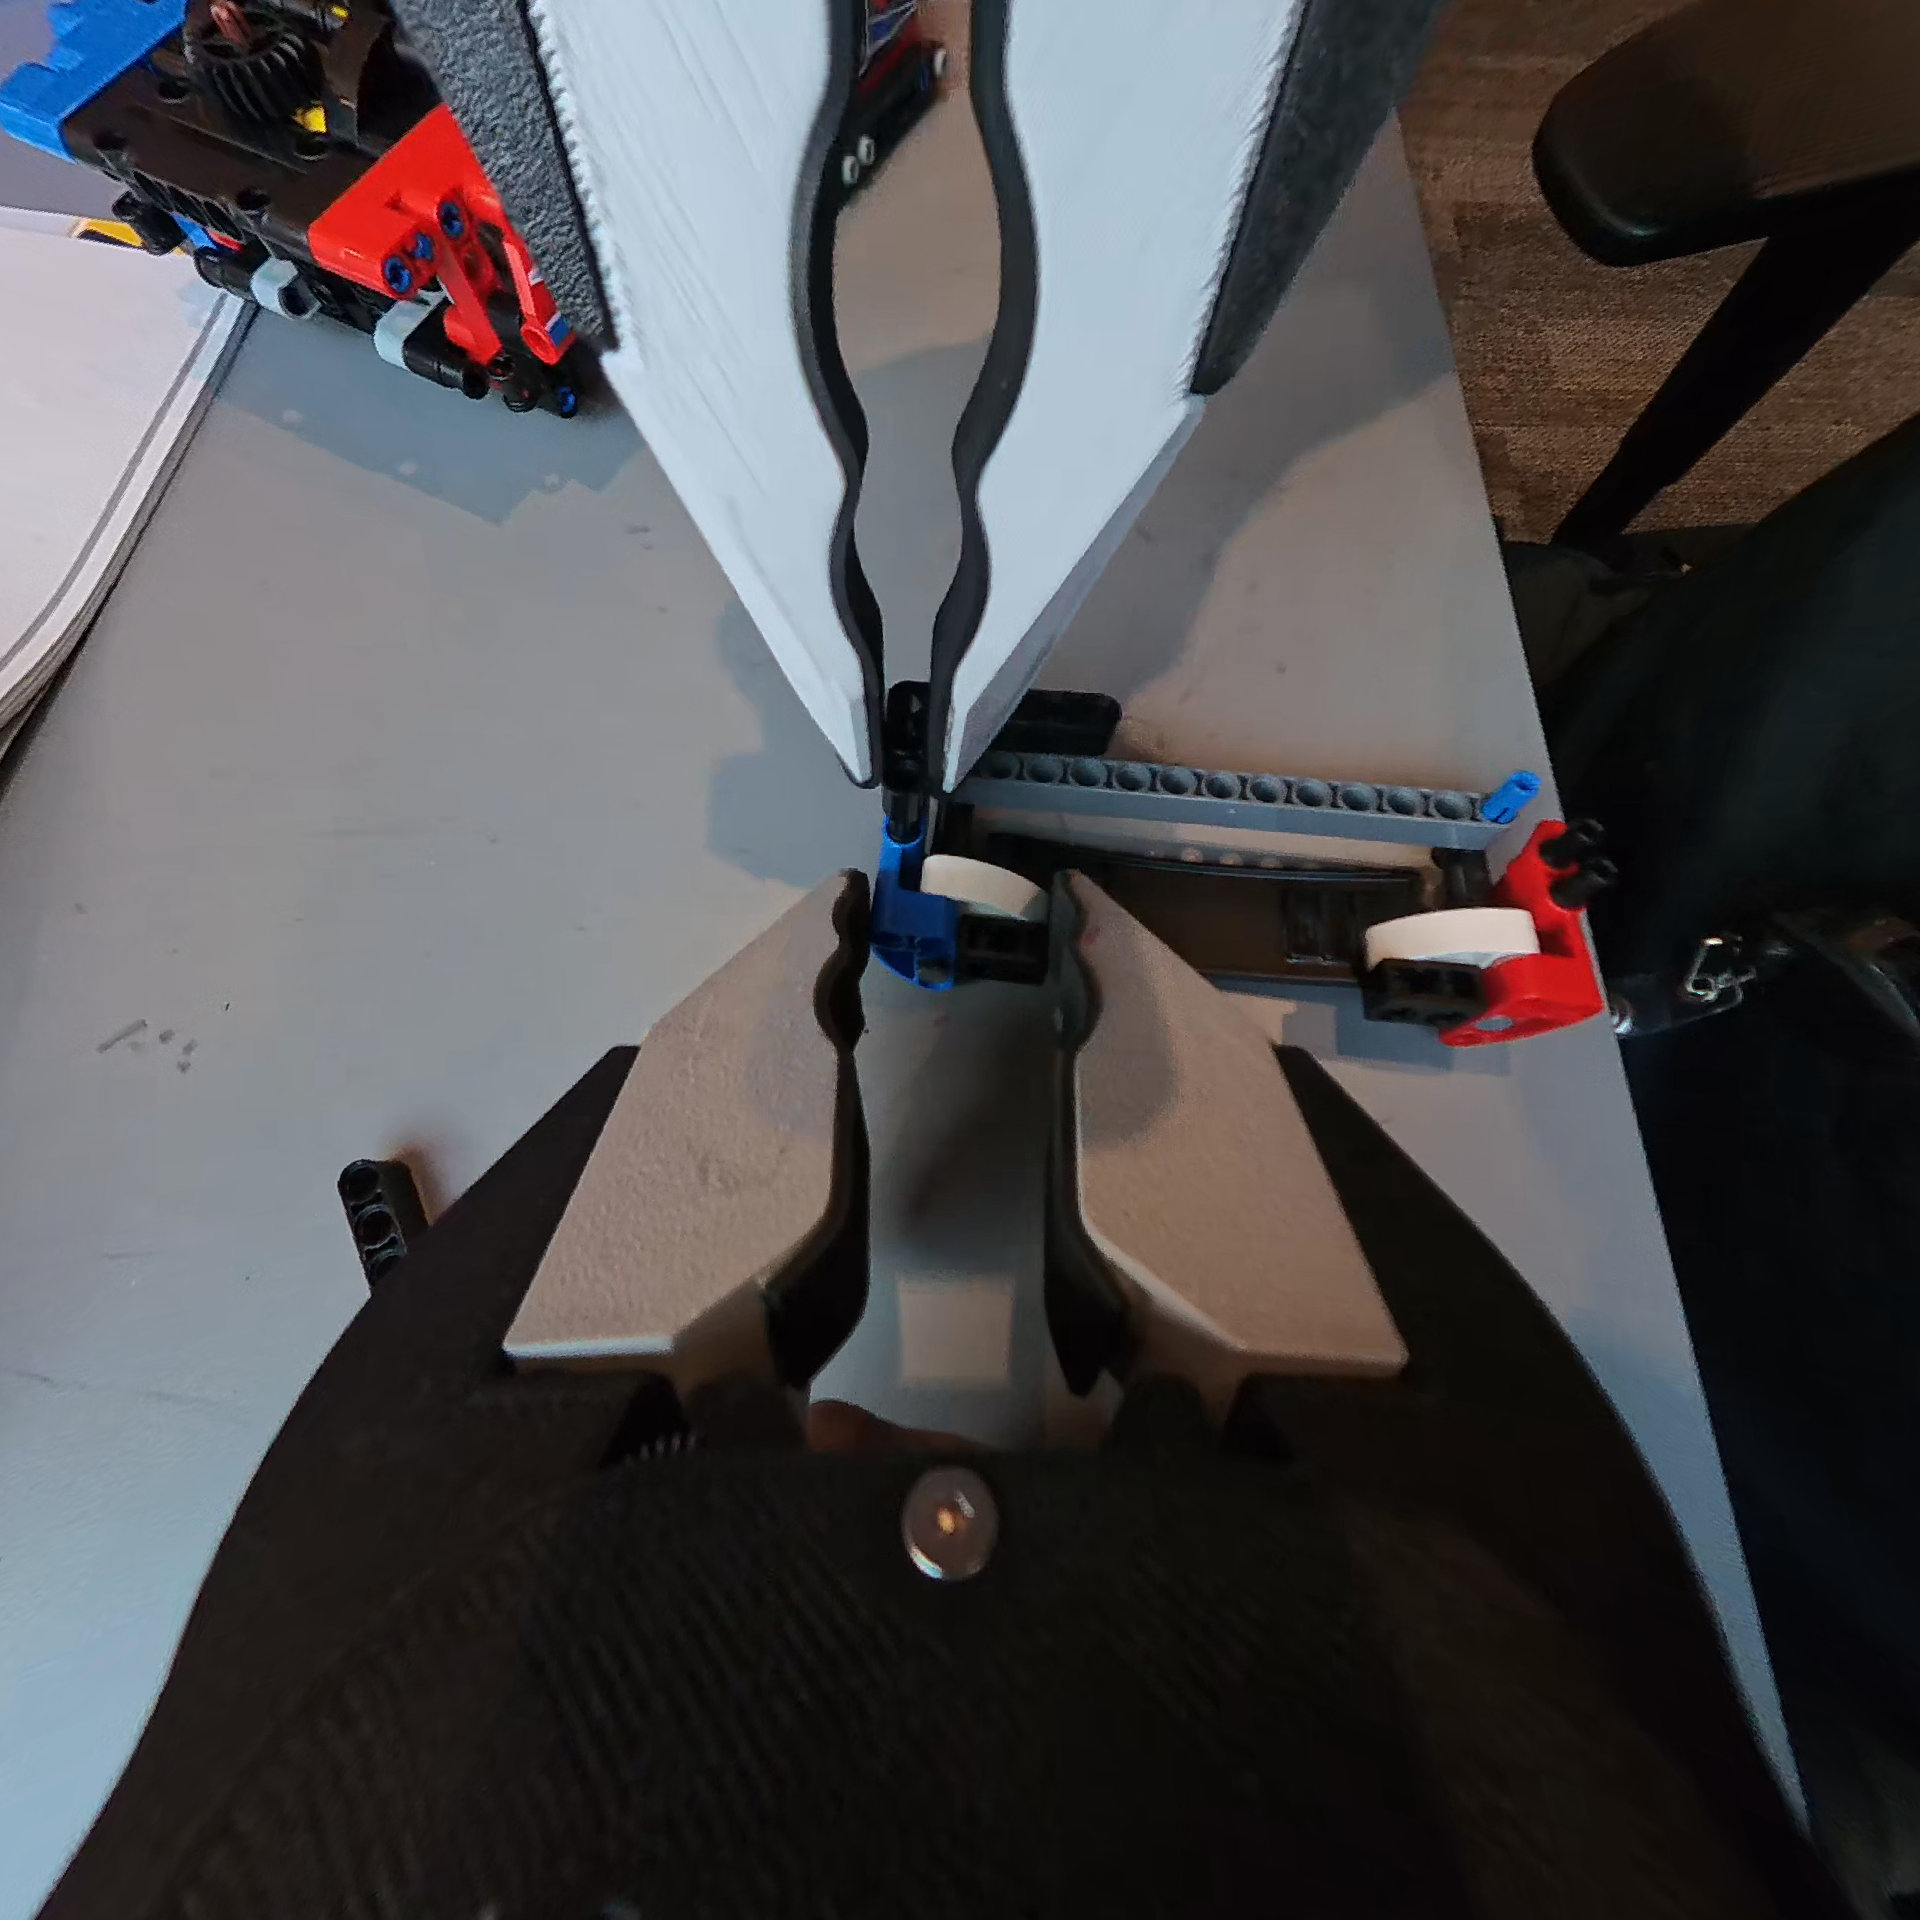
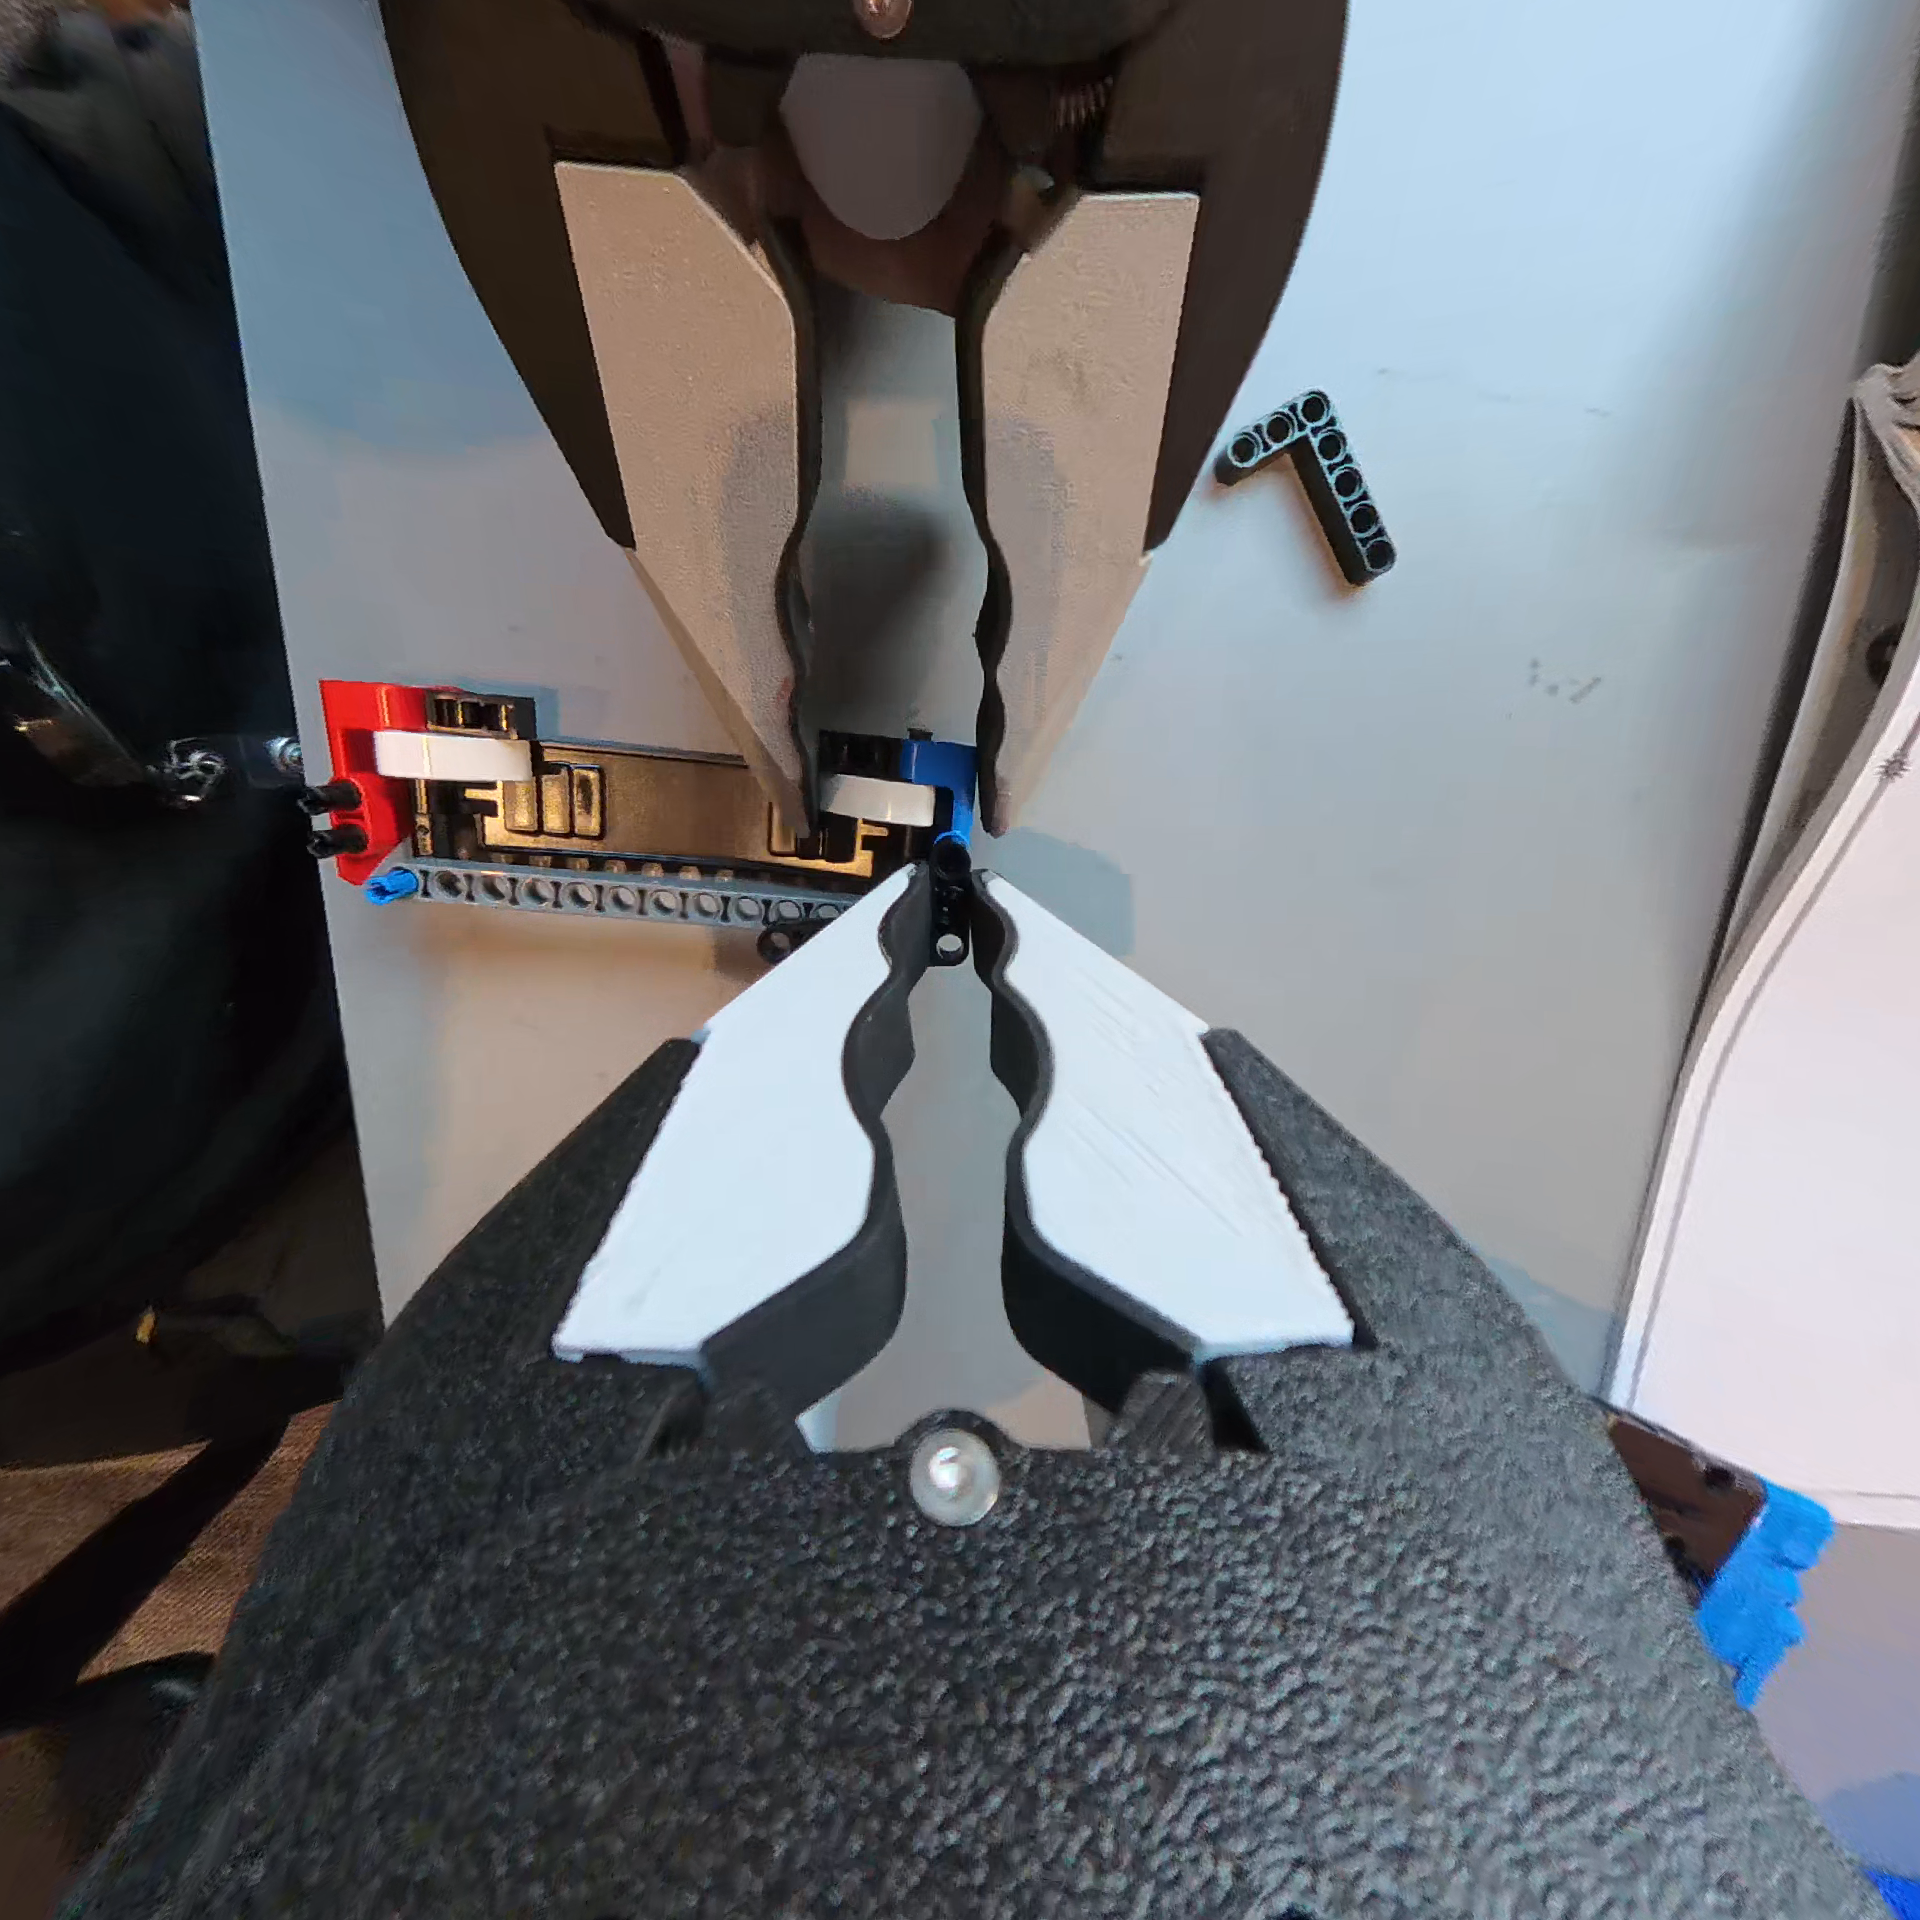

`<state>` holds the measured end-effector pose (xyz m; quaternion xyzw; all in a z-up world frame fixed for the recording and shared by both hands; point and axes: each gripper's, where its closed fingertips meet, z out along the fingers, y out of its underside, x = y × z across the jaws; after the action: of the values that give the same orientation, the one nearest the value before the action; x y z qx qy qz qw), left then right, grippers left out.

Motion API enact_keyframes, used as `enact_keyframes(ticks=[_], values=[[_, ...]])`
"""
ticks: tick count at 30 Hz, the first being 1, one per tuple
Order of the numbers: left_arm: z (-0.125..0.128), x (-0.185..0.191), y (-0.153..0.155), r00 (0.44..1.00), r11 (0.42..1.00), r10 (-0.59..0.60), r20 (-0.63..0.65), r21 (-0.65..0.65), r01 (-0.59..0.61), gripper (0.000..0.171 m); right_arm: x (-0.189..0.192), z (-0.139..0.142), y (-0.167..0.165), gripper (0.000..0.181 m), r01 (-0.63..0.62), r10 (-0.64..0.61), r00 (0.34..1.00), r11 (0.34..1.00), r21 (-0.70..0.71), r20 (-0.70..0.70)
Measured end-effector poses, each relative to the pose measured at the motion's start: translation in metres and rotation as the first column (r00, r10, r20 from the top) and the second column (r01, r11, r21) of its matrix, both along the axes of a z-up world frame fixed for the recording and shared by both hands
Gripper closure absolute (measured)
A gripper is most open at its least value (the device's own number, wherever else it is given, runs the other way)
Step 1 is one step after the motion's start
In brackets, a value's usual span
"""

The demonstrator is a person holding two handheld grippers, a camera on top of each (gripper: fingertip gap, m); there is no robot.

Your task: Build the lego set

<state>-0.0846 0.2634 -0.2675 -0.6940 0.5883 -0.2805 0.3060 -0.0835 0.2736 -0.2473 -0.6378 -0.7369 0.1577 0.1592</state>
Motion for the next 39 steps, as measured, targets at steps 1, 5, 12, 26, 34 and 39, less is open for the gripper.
enact_keyframes(ticks=[1,5,12,26,34,39], values=[[0.0,0.0001,0.0,1.0,1.0,0.0,0.001,-0.001,0.0,0.139,0.0003,-0.0004,-0.0001,0.174,-0.008,0.007,1.0,1.0,-0.026,-0.009],[0.0001,0.0003,-0.0002,1.0,1.0,-0.002,-0.001,0.01,0.002,0.139,0.0006,-0.001,-0.0014,0.173,-0.01,0.003,0.999,0.99,-0.138,-0.05],[0.0,-0.0006,-0.0004,1.0,1.0,-0.001,-0.002,0.009,0.001,0.139,-0.0011,-0.0012,-0.0009,0.174,-0.05,0.047,0.998,0.994,-0.092,-0.03],[-0.0001,-0.0016,0.0007,1.0,1.0,0.01,0.0,-0.009,-0.01,0.138,-0.005,-0.0011,0.0005,0.173,0.063,-0.108,0.955,0.984,-0.169,-0.275],[0.0001,-0.0017,-0.0009,1.0,1.0,0.005,0.002,-0.013,-0.005,0.138,-0.0048,-0.0015,-0.0015,0.173,0.057,-0.073,0.956,0.996,-0.065,-0.285],[-0.0003,-0.0015,-0.001,1.0,1.0,0.006,0.001,-0.019,-0.006,0.138,-0.004,-0.0031,0.0,0.173,0.019,-0.027,0.992,0.998,-0.065,-0.122]])
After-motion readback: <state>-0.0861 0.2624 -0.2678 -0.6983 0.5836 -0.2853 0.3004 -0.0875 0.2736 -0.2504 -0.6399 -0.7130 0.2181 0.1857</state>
